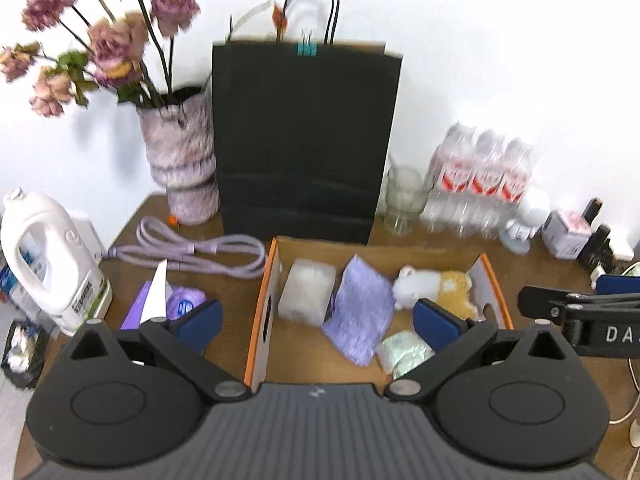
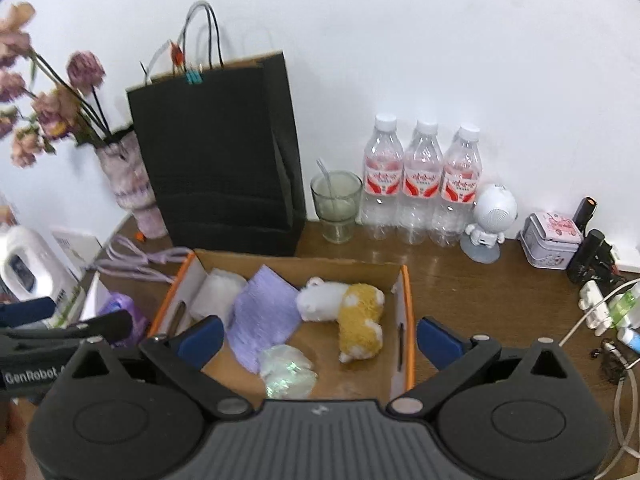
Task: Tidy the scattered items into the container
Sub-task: 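Withdraw both open tools back toward the remaining items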
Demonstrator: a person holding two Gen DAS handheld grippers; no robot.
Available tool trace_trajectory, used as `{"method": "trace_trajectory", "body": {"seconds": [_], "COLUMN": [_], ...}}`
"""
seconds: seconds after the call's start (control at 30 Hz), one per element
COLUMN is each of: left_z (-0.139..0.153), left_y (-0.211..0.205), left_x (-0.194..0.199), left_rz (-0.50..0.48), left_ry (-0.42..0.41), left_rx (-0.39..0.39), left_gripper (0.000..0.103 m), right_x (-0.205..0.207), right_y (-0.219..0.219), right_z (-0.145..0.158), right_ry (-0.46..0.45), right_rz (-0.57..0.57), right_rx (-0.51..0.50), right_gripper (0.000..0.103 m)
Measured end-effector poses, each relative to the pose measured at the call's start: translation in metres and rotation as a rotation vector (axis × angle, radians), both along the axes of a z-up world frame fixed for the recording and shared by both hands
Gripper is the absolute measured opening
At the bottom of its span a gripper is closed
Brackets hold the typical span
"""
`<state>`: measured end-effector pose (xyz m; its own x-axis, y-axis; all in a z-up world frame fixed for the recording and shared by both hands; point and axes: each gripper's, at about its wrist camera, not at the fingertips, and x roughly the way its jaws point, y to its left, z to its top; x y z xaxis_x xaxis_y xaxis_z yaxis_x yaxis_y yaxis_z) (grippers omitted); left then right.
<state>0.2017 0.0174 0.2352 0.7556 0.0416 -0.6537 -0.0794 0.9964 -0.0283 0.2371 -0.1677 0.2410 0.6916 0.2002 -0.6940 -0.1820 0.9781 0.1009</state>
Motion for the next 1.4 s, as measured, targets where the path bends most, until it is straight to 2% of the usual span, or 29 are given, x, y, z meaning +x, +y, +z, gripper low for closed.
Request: {"method": "trace_trajectory", "body": {"seconds": [0.1,0.2,0.33,0.47,0.63,0.8,0.93,1.2,1.4], "left_z": [-0.014,-0.036,-0.061,-0.076,-0.099,-0.126,-0.152,-0.200,-0.217], "left_y": [-0.005,-0.005,0.003,0.001,-0.003,-0.005,-0.008,-0.003,0.007], "left_x": [-0.022,-0.043,-0.069,-0.098,-0.138,-0.182,-0.218,-0.269,-0.281], "left_rz": [0.003,-0.016,-0.071,-0.072,-0.073,-0.084,-0.112,-0.161,-0.139], "left_ry": [-0.110,-0.201,-0.279,-0.351,-0.390,-0.386,-0.386,-0.260,-0.196], "left_rx": [0.022,0.034,-0.016,0.001,0.046,0.031,0.021,-0.056,-0.025], "left_gripper": [0.103,0.103,0.103,0.103,0.103,0.103,0.103,0.103,0.103], "right_x": [-0.018,-0.040,-0.066,-0.093,-0.132,-0.180,-0.216,-0.272,-0.291], "right_y": [-0.001,-0.003,-0.008,-0.010,-0.008,-0.002,-0.002,-0.007,-0.008], "right_z": [-0.015,-0.035,-0.066,-0.091,-0.113,-0.133,-0.157,-0.204,-0.208], "right_ry": [-0.075,-0.191,-0.307,-0.364,-0.395,-0.410,-0.385,-0.283,-0.261], "right_rz": [0.001,0.015,0.030,0.030,0.035,0.042,0.050,0.067,0.134], "right_rx": [0.037,0.050,0.074,0.084,0.059,-0.022,-0.021,-0.014,-0.003], "right_gripper": [0.103,0.103,0.103,0.103,0.103,0.103,0.103,0.103,0.103]}}
